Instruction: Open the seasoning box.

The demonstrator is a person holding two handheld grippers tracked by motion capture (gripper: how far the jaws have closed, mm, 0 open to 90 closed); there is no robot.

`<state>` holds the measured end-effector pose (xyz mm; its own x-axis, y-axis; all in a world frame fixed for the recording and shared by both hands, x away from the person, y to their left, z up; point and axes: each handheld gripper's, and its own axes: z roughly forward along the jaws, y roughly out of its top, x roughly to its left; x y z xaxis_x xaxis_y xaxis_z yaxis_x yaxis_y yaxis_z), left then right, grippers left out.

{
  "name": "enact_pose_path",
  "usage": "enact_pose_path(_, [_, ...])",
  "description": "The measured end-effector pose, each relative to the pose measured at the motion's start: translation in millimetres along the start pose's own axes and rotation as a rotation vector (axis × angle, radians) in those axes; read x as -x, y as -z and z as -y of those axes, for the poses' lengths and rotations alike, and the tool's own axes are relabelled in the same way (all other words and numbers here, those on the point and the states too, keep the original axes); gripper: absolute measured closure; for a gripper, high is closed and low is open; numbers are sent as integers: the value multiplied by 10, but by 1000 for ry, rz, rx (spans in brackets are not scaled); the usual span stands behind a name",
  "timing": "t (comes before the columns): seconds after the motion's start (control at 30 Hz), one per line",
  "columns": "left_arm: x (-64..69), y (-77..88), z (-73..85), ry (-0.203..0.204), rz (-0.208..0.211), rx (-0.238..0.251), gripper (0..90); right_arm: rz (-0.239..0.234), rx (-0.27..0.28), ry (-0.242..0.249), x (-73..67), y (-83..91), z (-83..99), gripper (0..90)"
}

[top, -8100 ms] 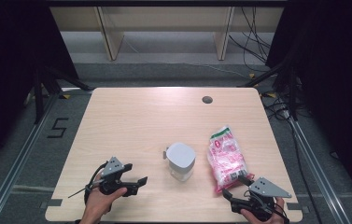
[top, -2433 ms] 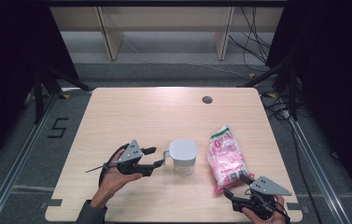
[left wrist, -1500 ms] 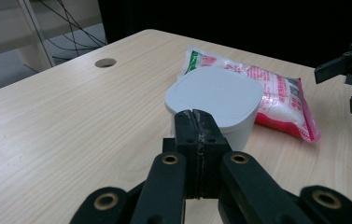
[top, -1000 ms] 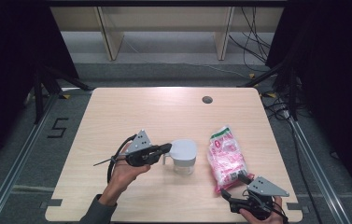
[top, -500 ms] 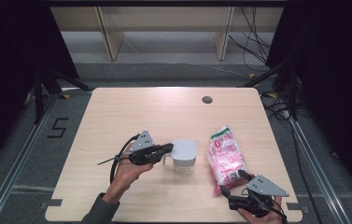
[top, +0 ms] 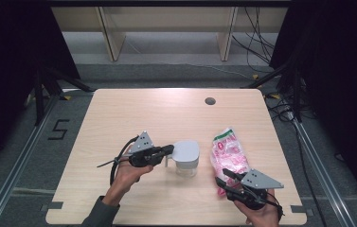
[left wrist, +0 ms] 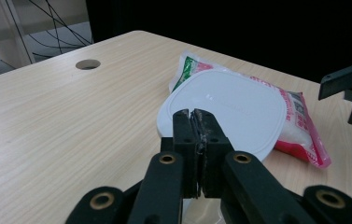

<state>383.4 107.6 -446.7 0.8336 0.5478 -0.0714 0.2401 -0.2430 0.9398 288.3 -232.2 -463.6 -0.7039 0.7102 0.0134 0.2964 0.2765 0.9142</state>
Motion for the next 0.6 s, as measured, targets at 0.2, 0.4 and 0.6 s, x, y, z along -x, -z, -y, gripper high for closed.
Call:
enact_pose_path(0.2, [-3,4,8,5,-1,4,871,18,-7,-13,16,-138,-67,731])
enact_pose_path(0.4, [-13,6,14,8,5,6,871,-10,37,-36,47,-361,-192,875])
enact_pose_path(0.6, [8,3,18,5,-2,11,875,-31,6,8,2,-522,-292,900])
